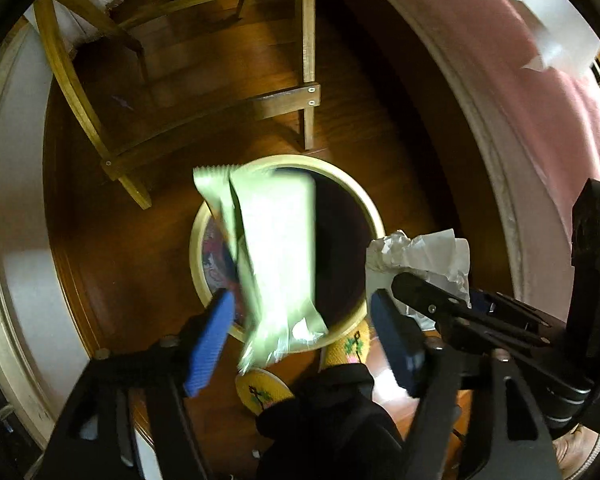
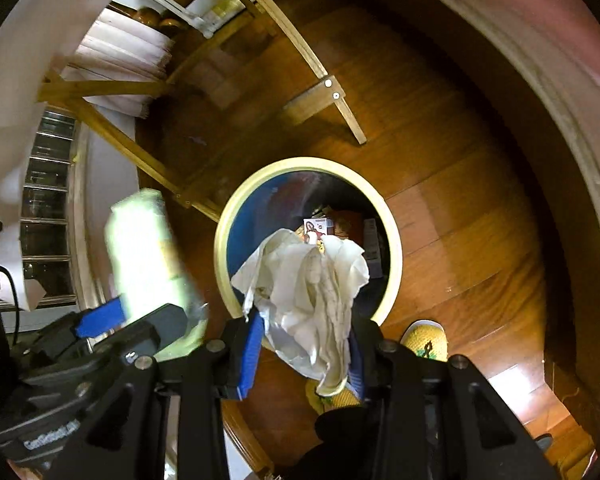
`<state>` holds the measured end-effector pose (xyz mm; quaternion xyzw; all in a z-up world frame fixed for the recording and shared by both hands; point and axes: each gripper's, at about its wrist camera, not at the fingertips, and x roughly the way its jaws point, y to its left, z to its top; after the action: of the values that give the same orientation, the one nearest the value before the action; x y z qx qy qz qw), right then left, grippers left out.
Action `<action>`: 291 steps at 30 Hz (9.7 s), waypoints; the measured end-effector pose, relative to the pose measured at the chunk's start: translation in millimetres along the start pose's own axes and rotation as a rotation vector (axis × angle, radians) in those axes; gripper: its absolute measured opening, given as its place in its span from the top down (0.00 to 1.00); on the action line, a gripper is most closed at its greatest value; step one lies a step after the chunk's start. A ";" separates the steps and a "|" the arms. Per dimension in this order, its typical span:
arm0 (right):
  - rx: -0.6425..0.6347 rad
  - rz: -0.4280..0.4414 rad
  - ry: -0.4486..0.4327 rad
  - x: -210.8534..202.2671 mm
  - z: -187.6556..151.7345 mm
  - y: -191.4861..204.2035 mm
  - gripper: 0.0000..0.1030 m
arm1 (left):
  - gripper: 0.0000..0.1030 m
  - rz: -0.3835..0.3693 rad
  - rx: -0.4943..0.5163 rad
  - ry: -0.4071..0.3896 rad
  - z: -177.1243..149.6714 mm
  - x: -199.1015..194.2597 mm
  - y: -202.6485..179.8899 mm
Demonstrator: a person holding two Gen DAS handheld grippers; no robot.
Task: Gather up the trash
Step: 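Carry the green wrapper and crumpled paper over the bin and open both tools, then move both tools back over the table toward the black box and cardboard, then grasp the black TALOPN box with the left tool while the right tool grasps the beige cardboard, then carry the black box and beige cardboard over the bin and open both tools, then move both tools back toward the green box and green paper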
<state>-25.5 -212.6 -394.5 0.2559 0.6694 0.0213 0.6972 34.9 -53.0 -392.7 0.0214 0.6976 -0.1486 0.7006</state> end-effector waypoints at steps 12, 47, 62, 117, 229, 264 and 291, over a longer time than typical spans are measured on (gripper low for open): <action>-0.049 -0.004 0.029 21.7 23.5 19.8 0.58 | 0.13 0.027 -0.042 -0.096 3.3 -25.7 24.0; -0.226 0.018 -0.320 -285.3 -22.1 147.1 0.28 | 0.13 0.081 -0.060 -0.387 -7.8 -362.1 6.5; -0.323 -0.048 -0.570 -408.1 1.3 193.9 0.28 | 0.13 0.016 0.022 -0.603 14.8 -476.7 -26.8; -1.017 0.066 -0.167 -285.8 428.5 173.4 0.33 | 0.47 0.114 -0.261 -0.273 367.3 -270.3 -97.1; -0.297 -0.125 0.002 -8.0 24.1 44.5 0.41 | 0.11 -0.010 -0.192 -0.069 -21.3 -59.2 25.6; -0.437 0.040 -0.370 -329.9 52.7 176.3 0.41 | 0.06 0.038 -0.051 -0.605 18.8 -406.9 -24.8; -0.528 0.051 -0.490 -379.9 287.9 223.7 0.41 | 0.06 0.115 -0.227 -0.628 251.1 -473.1 -14.4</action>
<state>277.2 -254.3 34.3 0.0811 0.4470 0.1489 0.8783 283.5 -42.0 81.8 -0.0640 0.4575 -0.0296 0.8864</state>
